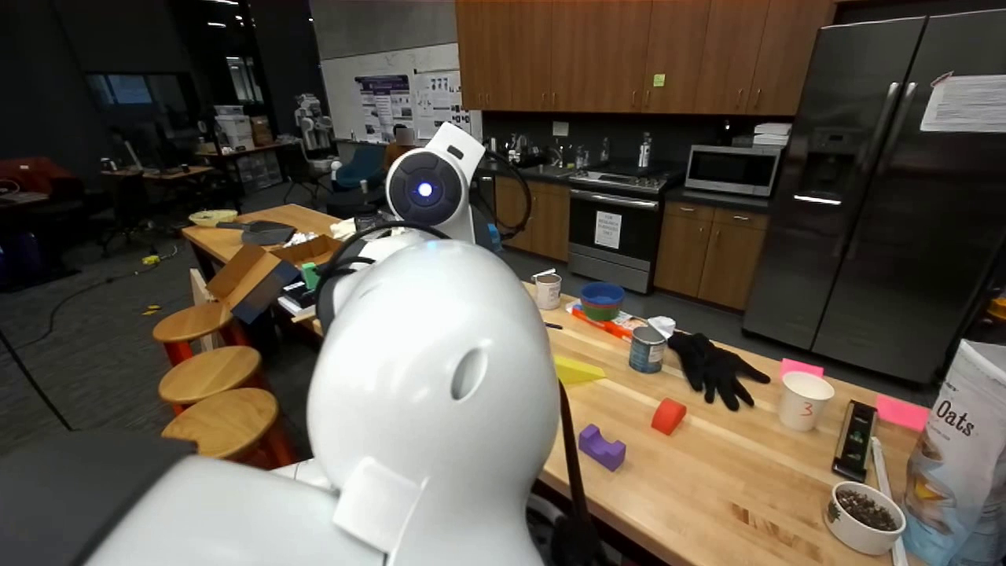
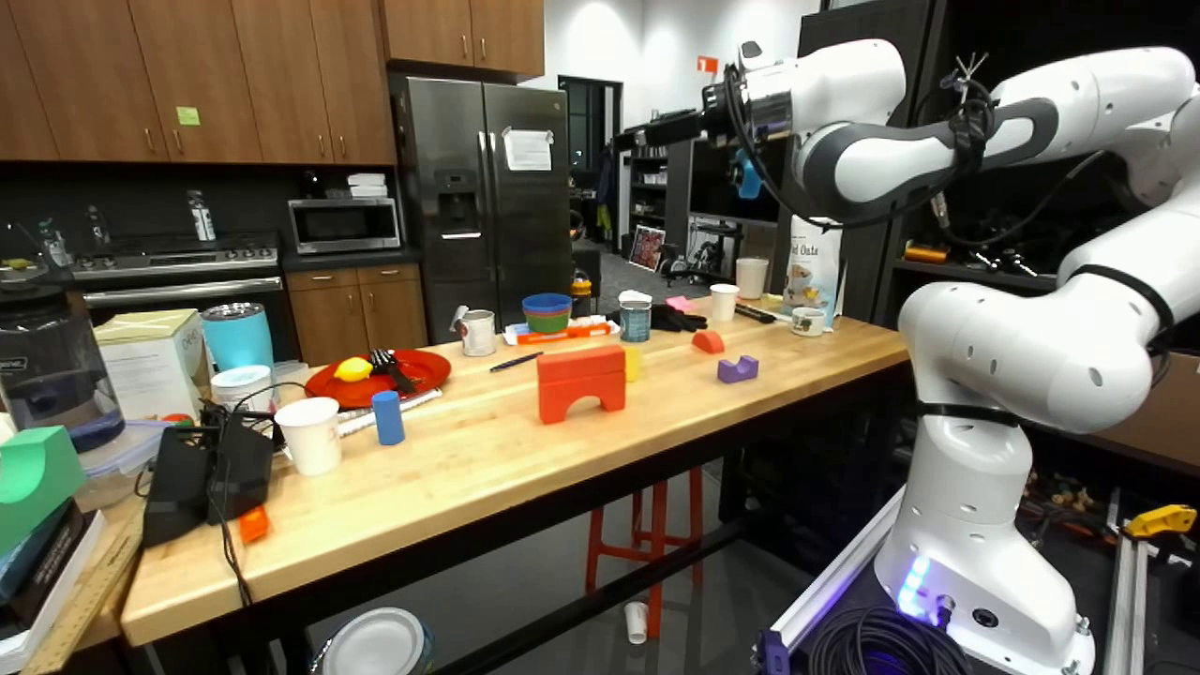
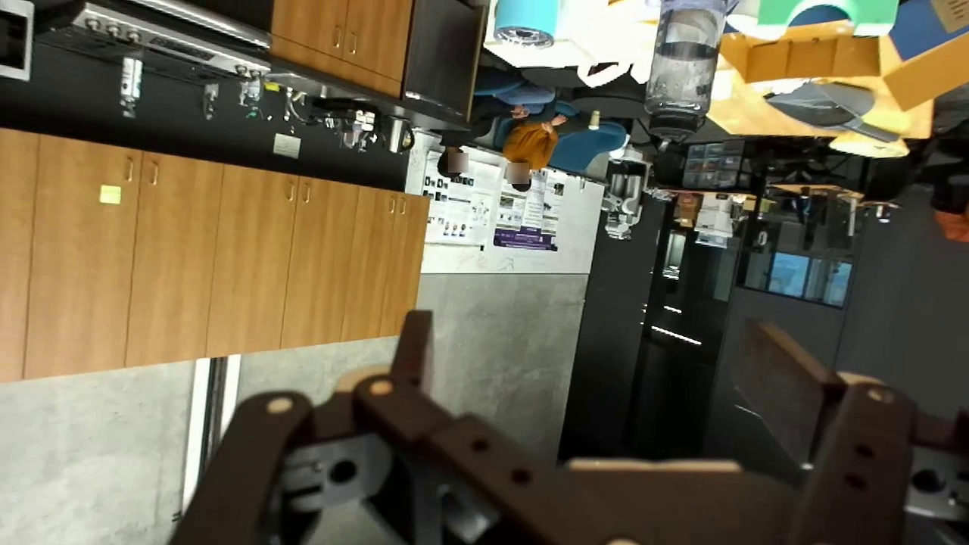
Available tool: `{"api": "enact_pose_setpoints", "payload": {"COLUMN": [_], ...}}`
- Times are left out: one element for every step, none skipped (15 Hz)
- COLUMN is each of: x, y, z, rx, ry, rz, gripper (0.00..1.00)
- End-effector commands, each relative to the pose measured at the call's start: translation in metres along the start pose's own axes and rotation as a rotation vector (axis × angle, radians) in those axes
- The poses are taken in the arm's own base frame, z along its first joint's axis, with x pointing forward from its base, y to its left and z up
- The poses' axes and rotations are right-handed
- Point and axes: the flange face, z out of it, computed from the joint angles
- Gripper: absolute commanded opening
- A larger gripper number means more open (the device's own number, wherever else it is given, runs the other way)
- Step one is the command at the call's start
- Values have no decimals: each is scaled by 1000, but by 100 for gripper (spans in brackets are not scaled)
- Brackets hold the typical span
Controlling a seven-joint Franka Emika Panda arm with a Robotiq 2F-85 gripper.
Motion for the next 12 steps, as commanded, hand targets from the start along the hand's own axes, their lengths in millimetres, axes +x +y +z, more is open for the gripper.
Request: {"api": "enact_pose_setpoints", "payload": {"x": [-4,-12,-17,-24,-12,-18,-22,-24,-23,-25,-31,-46], "y": [6,10,15,22,13,18,21,22,37,53,66,75], "z": [1,6,7,8,3,4,6,7,-6,-21,-32,-43], "rx": [-33,-38,-42,-63,-34,-44,-51,-53,-92,-130,-152,-178], "ry": [-6,-1,9,11,7,9,7,5,34,67,69,73], "rz": [64,83,103,104,85,93,98,100,157,229,270,319], "gripper": [100,100,100,100,100,100,100,100,100,100,100,100]}}
